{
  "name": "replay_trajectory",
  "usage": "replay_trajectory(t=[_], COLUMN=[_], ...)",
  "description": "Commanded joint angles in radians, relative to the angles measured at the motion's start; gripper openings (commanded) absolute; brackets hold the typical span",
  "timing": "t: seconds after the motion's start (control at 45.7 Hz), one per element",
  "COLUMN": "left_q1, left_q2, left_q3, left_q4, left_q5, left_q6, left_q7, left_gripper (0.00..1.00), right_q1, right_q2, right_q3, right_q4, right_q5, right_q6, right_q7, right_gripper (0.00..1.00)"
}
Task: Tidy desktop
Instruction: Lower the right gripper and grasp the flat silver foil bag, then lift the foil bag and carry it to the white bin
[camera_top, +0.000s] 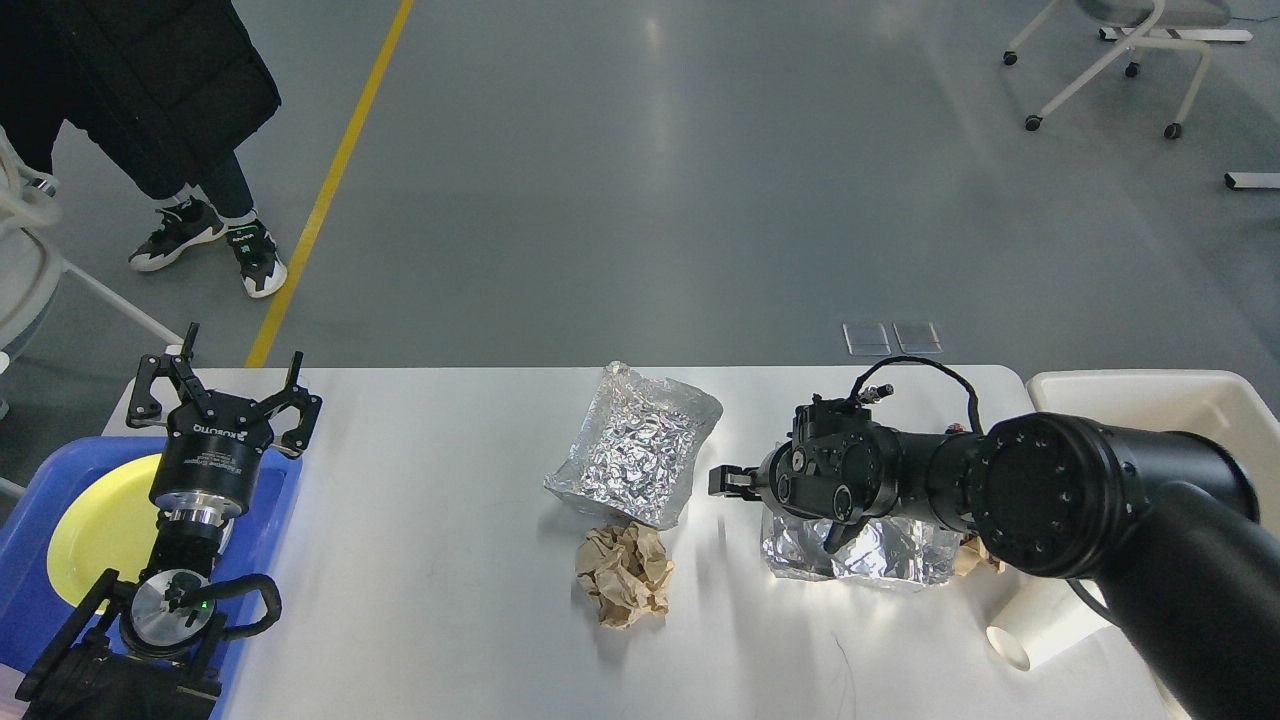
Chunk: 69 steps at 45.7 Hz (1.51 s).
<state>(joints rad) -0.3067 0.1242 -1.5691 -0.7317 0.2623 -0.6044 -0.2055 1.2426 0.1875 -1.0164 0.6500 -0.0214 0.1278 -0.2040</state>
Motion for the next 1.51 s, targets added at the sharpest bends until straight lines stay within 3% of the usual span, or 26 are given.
replay_trajectory(t=[0.0,0.284,0.394,0.481,1.006,1.334,1.487], left_q1=[0.000,0.000,0.000,0.000,0.000,0.000,0.000], left_q2=[0.000,0.000,0.000,0.000,0.000,0.000,0.000], left_q3=[0.000,0.001,0.001,0.000,0.001,0.001,0.001], left_q4=[0.000,0.000,0.000,0.000,0.000,0.000,0.000], left_q5=[0.000,0.000,0.000,0.000,0.000,0.000,0.000], left_q6=[0.000,0.000,0.000,0.000,0.002,0.002,0.000], left_q7=[-0.002,-0.002,0.000,0.000,0.000,0.000,0.000], left_gripper=[0.96,0.96,0.96,0.96,0.96,0.96,0.96], right_q1=[-0.006,-0.015,-0.022,-0.026,-0.011,0.245,0.476], right_q2=[0.001,0.001,0.001,0.003,0.003,-0.092,-0.178], right_q3=[0.001,0.002,0.004,0.004,0.036,0.056,0.047], right_q4=[0.007,0.005,0.007,0.008,0.034,0.299,0.515], right_q5=[-0.003,0.000,-0.002,-0.002,0.020,0.032,0.054], right_q6=[-0.002,-0.002,-0.002,-0.002,-0.002,0.018,0.045], right_q7=[0.000,-0.002,-0.002,-0.002,-0.002,-0.005,-0.002], right_gripper=[0.68,0.45,0.25,0.00,0.00,0.00,0.00])
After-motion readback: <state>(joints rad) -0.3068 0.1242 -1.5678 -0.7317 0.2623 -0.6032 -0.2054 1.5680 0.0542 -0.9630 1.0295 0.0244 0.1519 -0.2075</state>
